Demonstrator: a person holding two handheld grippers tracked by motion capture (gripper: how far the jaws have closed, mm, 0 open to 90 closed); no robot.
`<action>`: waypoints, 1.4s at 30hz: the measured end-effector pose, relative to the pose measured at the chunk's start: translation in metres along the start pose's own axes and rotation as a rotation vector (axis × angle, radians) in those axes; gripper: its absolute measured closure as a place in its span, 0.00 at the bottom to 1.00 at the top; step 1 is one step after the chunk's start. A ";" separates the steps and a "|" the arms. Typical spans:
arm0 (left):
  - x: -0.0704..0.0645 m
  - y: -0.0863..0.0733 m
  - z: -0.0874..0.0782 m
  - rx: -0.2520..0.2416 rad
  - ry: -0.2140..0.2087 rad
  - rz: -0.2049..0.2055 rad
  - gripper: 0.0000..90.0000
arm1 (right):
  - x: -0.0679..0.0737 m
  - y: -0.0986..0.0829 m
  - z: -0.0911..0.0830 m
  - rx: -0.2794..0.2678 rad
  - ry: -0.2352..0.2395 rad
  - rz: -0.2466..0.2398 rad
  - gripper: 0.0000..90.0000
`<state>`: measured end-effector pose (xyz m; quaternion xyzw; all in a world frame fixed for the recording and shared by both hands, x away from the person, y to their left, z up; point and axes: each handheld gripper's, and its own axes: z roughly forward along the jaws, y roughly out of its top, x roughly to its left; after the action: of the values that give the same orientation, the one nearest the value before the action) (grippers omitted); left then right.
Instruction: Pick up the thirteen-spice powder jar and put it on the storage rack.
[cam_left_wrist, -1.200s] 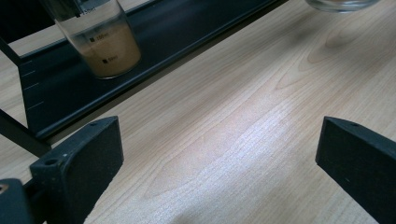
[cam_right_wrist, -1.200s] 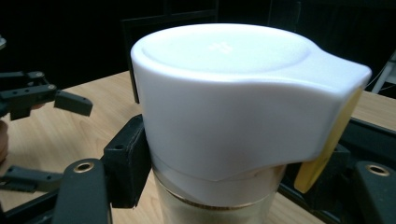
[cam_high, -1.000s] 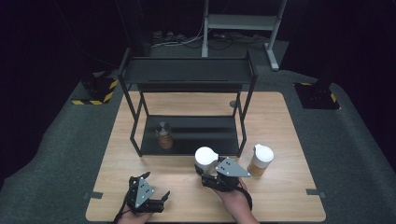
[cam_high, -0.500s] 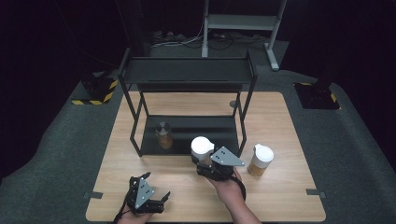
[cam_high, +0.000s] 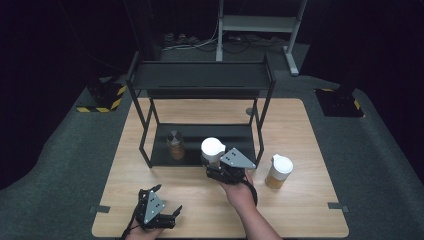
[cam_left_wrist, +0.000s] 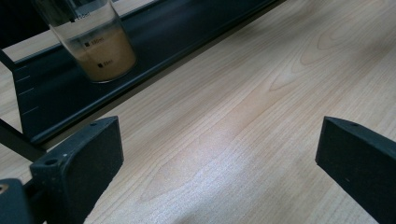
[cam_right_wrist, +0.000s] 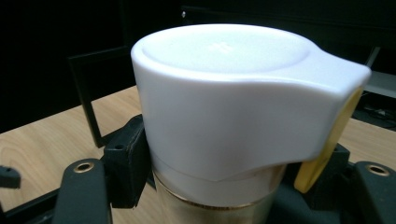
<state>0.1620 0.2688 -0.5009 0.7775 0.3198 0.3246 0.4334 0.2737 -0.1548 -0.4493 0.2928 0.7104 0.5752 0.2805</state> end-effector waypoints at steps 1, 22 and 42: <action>0.000 0.000 0.000 -0.001 0.000 -0.001 0.01 | 0.000 0.001 0.003 -0.001 -0.003 0.001 0.34; 0.002 -0.002 -0.001 -0.013 -0.005 -0.011 0.01 | 0.001 0.013 0.036 -0.004 -0.040 0.003 0.34; 0.004 -0.005 -0.003 -0.029 -0.008 -0.020 0.01 | -0.008 0.011 0.064 0.019 -0.079 0.019 0.34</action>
<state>0.1609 0.2751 -0.5037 0.7693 0.3210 0.3217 0.4489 0.3277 -0.1168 -0.4495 0.3248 0.7013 0.5591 0.3002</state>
